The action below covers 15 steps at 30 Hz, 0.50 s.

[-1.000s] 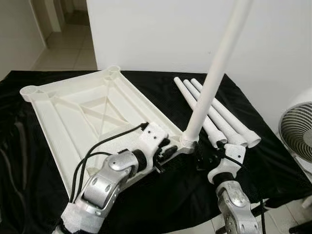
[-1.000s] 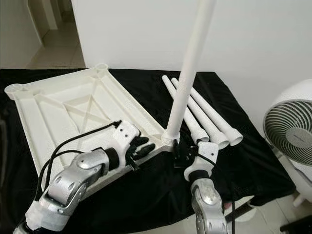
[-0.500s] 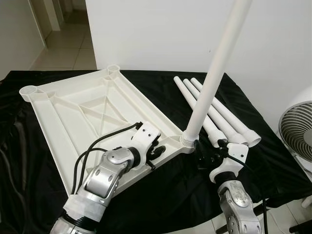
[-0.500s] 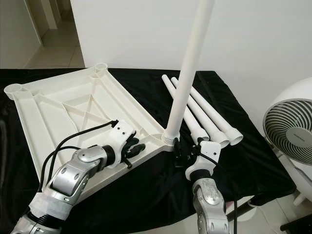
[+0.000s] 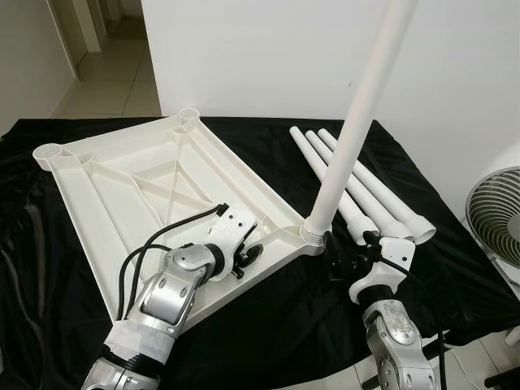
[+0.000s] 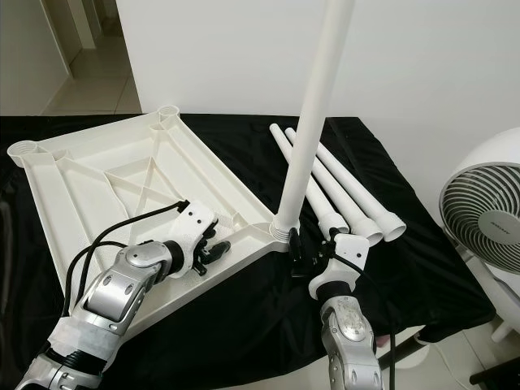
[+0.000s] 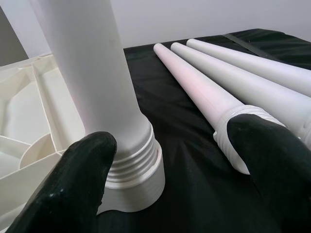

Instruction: Building children table

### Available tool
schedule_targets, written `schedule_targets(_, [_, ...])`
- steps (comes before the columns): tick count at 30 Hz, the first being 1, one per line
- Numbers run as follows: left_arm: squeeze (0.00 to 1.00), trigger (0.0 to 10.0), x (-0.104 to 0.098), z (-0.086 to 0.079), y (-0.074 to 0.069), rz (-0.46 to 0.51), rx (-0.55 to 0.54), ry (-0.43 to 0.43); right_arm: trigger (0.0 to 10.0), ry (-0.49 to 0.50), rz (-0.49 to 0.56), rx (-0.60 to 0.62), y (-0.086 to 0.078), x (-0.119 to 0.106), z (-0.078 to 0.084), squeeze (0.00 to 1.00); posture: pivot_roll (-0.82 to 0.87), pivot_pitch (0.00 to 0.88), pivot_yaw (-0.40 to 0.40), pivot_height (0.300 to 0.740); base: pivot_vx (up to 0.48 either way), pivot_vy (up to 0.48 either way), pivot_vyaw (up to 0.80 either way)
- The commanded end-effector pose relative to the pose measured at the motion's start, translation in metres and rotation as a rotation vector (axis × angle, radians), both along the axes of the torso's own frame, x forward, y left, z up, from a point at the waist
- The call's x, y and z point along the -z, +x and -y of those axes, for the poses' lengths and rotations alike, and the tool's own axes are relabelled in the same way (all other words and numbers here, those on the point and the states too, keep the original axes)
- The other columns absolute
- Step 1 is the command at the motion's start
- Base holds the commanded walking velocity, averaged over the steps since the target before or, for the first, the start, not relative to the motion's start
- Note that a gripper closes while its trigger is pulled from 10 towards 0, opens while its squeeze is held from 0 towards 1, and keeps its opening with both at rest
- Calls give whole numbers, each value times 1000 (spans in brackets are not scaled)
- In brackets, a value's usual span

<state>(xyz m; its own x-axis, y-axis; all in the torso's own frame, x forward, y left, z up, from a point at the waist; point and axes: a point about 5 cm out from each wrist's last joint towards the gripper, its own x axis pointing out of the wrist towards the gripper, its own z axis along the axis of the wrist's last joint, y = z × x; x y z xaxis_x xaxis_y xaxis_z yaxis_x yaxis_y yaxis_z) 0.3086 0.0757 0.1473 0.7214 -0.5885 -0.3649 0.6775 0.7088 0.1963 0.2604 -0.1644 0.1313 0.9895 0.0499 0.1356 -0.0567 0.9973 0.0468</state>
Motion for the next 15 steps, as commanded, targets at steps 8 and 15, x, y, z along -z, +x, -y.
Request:
schedule_targets(8, [0,10000,8,-14,9,52,-249,110,10000,-6,-1,-17,4,-1,-2,0,-30,22,-13,740,0,0,0])
schedule_targets(15, [0,9137,19,-25,11,-8,-309,161,10000,-7,3,-16,4,-1,-2,0,-34,16,-7,740,0,0,0])
